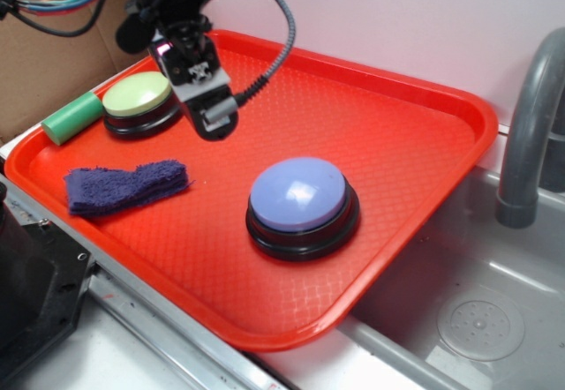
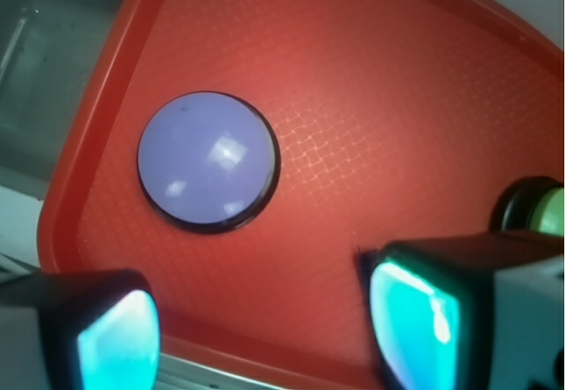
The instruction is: Push the purple button.
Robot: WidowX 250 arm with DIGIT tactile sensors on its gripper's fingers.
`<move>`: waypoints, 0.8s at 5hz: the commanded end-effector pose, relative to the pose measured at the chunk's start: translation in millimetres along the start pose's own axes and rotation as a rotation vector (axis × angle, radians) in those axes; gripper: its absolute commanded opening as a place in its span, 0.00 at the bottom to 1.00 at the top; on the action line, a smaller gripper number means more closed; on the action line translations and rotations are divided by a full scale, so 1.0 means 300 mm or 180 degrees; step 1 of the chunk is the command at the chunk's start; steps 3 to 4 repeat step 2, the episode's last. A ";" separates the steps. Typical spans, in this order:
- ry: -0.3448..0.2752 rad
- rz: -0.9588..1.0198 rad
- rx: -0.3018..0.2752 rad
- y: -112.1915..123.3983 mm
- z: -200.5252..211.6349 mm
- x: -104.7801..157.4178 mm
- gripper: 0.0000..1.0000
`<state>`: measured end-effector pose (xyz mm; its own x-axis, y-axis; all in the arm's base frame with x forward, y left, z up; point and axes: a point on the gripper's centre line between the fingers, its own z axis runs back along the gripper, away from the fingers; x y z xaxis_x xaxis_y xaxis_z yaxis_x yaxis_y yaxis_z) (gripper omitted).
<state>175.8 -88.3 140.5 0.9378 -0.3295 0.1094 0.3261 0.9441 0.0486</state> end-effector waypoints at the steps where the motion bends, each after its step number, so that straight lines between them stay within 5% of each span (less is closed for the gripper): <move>1: -0.0117 -0.0079 0.0002 -0.037 0.068 0.011 1.00; 2: -0.0079 -0.0095 0.0220 -0.032 0.104 -0.030 1.00; 4: -0.0079 -0.0095 0.0220 -0.032 0.104 -0.030 1.00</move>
